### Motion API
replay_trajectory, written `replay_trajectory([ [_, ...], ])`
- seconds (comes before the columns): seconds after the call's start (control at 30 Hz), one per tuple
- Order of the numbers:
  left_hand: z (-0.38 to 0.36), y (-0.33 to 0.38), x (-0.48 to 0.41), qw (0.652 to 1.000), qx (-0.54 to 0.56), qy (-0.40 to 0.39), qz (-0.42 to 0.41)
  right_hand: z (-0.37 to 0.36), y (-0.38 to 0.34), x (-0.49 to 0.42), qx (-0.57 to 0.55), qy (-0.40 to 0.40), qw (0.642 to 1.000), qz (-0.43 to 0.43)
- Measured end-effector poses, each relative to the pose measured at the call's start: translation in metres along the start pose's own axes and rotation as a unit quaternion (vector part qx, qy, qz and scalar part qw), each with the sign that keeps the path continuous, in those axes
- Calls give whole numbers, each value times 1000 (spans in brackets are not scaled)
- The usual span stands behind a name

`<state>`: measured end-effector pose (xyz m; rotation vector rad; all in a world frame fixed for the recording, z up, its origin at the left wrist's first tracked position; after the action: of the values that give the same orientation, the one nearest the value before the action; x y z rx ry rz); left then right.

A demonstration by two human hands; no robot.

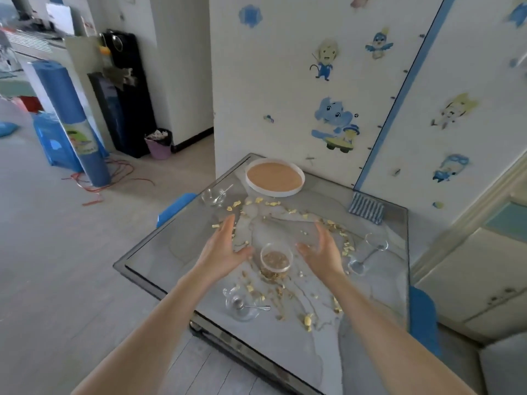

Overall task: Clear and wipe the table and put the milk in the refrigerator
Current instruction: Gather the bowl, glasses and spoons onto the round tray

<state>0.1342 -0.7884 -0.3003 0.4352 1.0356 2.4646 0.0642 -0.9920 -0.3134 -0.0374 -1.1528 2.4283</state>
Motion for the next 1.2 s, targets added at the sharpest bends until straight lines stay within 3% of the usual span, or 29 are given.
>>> replay_trajectory([
  [0.2, 6, -36, -62, 995, -29, -92, -38, -35, 12, -22, -5, 45, 995, -85],
  [0.5, -51, -66, -125, 976, -46, -208, -49, -64, 73, -48, -21, 24, 982, -188],
  [0.9, -133, -108, -193, 942, -77, -326, -11, -112, 141, -113, -17, -106, 966, -236],
  [1.07, -158, -128, -205, 930, -57, -364, -6, -136, 156, -120, -40, -121, 962, -243],
  [1.2, -163, -131, -214, 936, -25, -351, -26, -143, 157, -122, -75, -104, 965, -229],
])
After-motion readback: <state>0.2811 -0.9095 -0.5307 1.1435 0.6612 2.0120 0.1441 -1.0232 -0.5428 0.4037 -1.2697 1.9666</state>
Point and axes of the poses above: each hand's wrist, its own x-axis away from the middle knuckle, its own z-axis out of the back of the hand, y = z × x, the point moved 7 cm from there along -x, towards the middle knuckle, and after that the axes turned 8 degrees about -y, right-handed, at the moved point
